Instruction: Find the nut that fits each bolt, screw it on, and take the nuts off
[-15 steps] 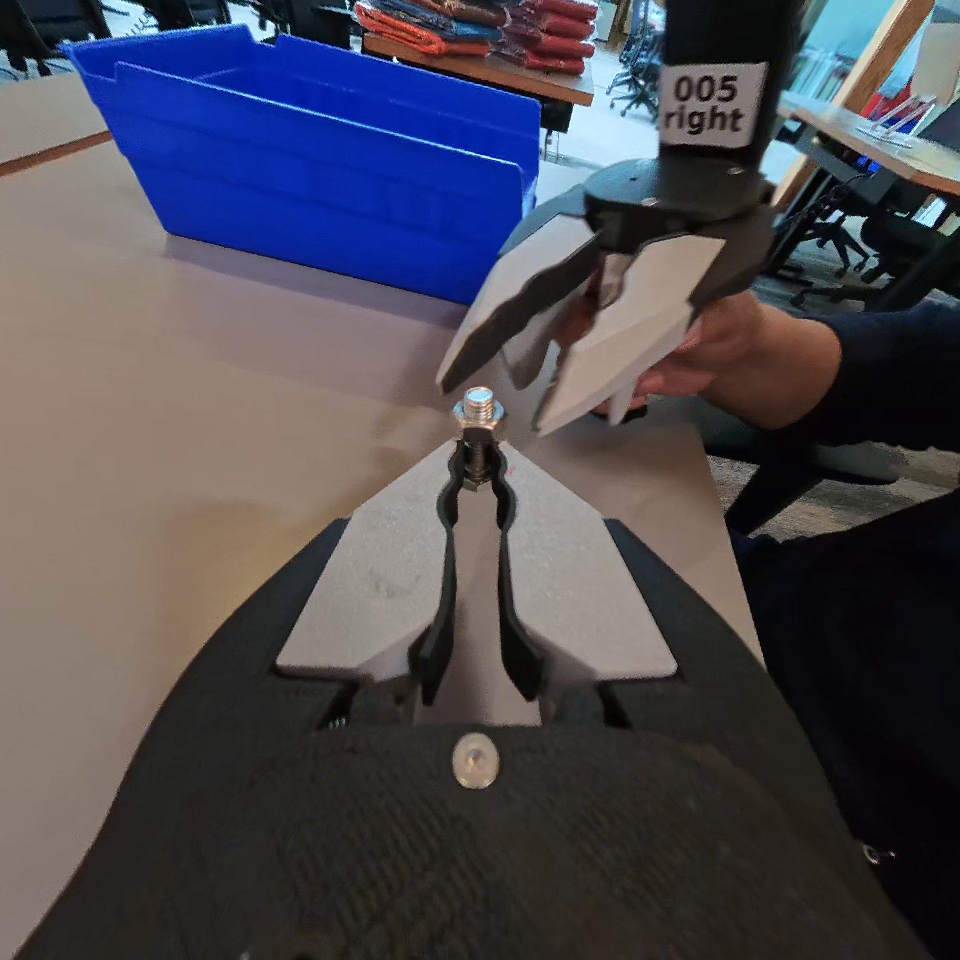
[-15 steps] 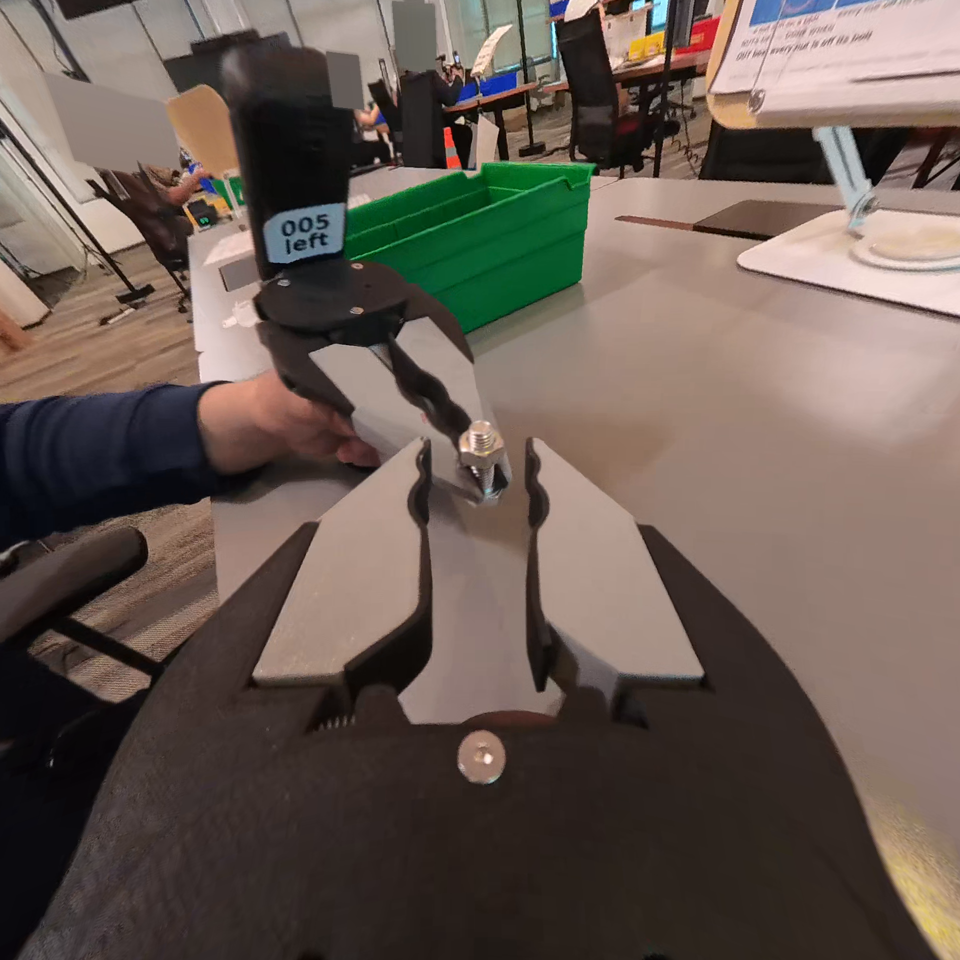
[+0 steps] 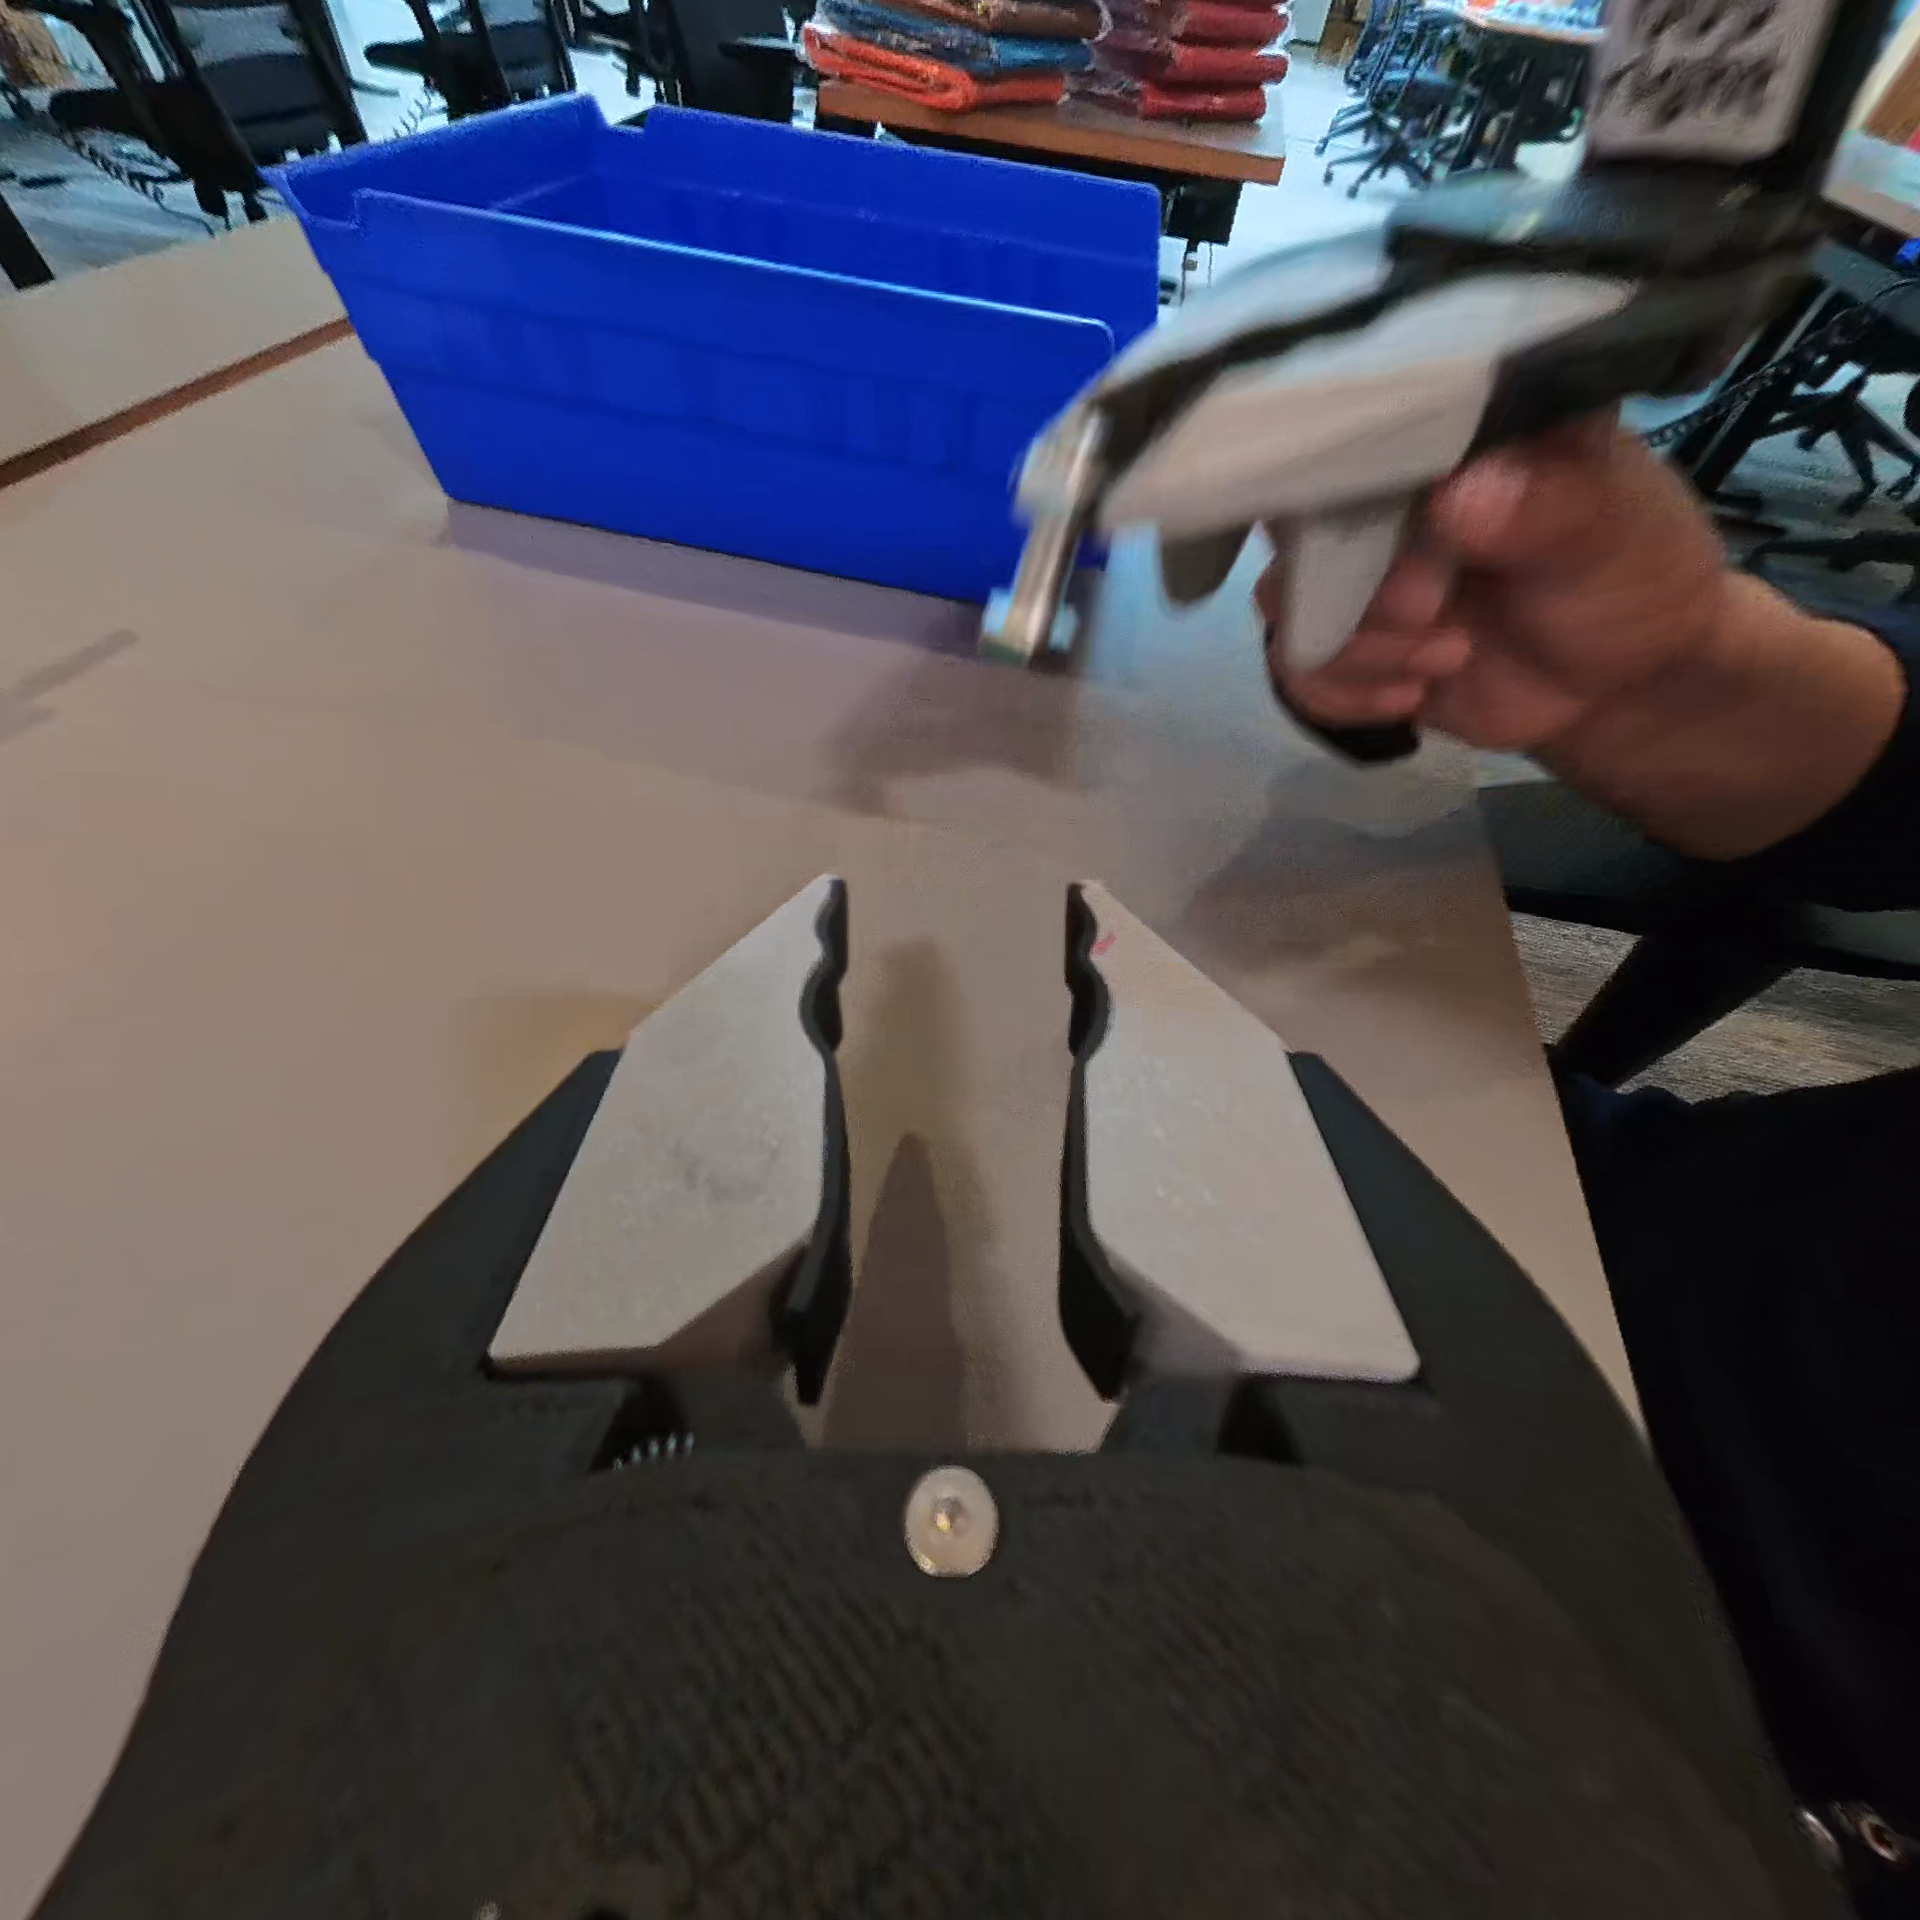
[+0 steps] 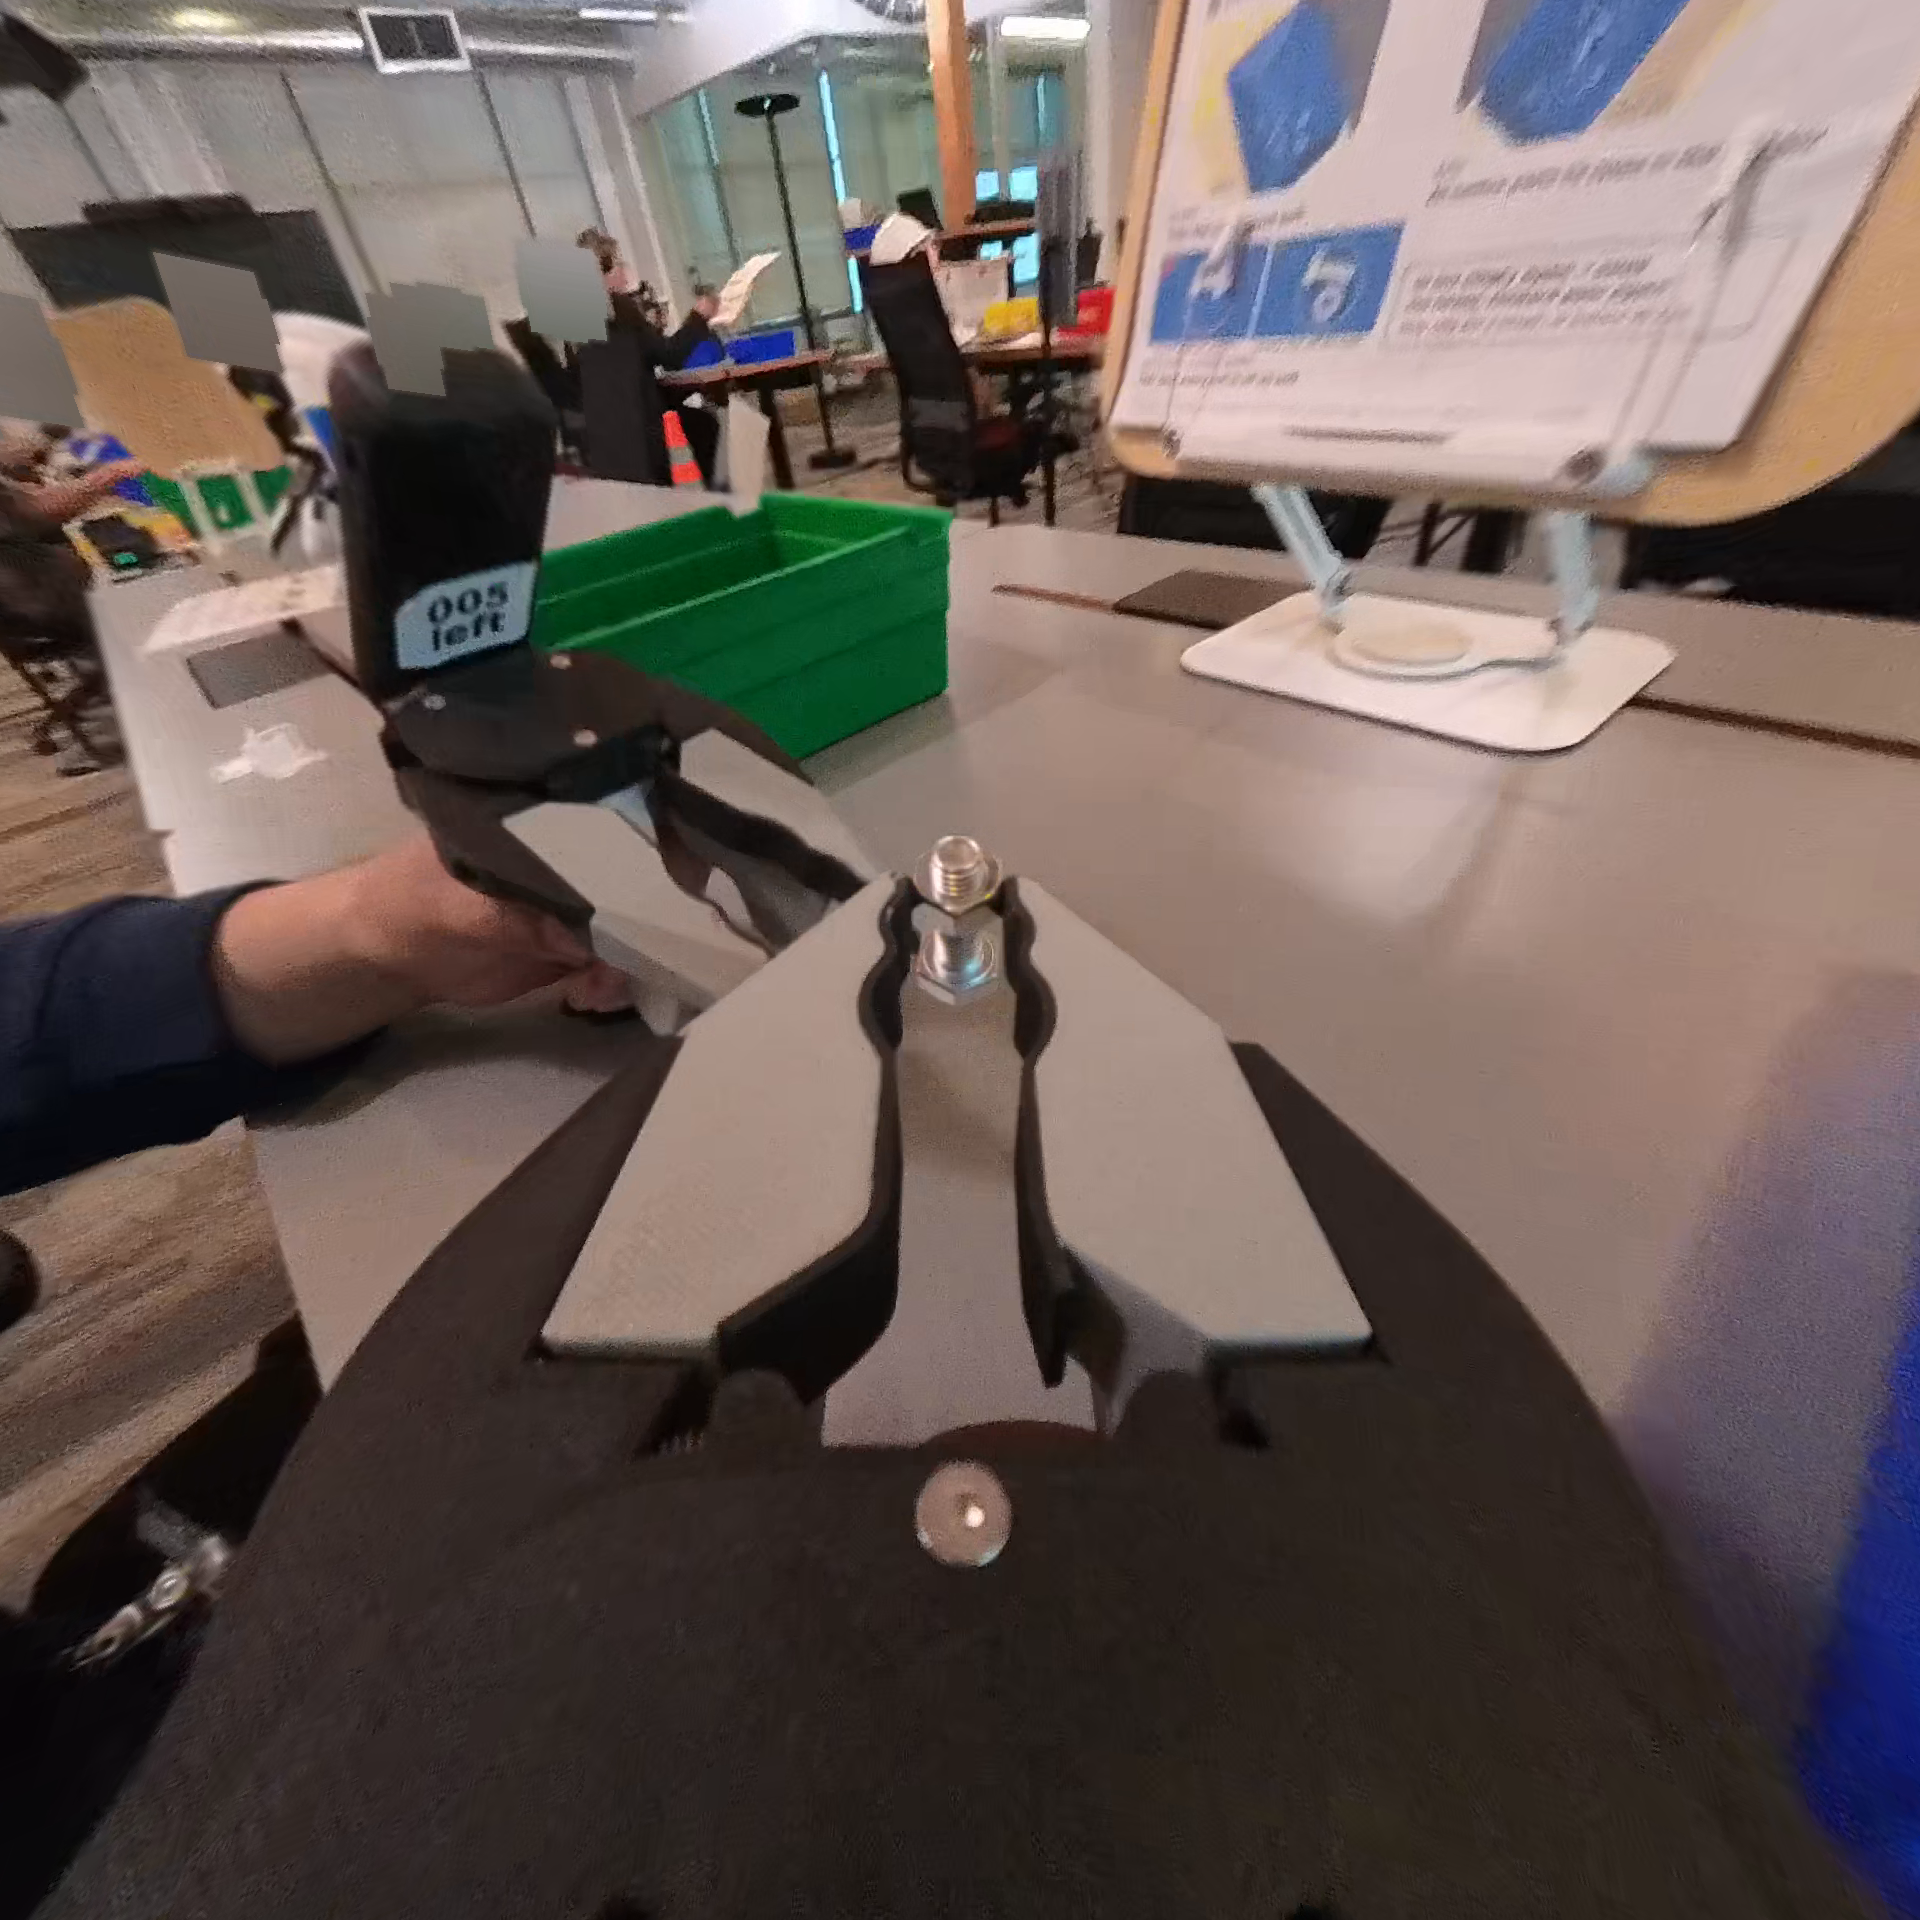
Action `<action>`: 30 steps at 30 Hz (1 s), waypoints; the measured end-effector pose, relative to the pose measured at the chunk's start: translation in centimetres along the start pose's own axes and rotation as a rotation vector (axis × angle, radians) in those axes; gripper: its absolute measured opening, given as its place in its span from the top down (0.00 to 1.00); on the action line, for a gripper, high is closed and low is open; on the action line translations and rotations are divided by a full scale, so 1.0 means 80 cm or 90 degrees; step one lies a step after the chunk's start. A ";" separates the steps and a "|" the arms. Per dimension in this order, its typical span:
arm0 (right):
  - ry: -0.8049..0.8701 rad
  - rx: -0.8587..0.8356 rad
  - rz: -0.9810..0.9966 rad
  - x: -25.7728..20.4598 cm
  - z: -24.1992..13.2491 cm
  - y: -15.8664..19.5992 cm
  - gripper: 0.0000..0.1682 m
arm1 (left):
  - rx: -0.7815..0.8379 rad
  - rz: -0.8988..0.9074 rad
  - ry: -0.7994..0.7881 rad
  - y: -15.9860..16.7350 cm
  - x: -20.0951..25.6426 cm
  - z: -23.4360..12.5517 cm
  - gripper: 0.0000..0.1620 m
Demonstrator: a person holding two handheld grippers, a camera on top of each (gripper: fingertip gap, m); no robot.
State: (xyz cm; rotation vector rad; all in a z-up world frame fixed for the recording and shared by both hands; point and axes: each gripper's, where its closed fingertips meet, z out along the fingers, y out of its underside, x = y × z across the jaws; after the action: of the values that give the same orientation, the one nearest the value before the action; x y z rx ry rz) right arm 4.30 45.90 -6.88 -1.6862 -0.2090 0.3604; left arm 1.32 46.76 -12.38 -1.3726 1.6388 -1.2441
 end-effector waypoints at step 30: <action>0.189 -0.254 -0.182 0.145 -0.061 -0.051 0.79 | 0.012 -0.069 -0.032 -0.028 0.008 -0.065 0.75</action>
State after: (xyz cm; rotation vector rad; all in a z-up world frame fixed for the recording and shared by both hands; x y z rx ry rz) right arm 17.13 45.93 -3.67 -2.0432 -0.3113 -0.1581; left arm -2.76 47.43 -8.48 -1.4858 1.5320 -1.2731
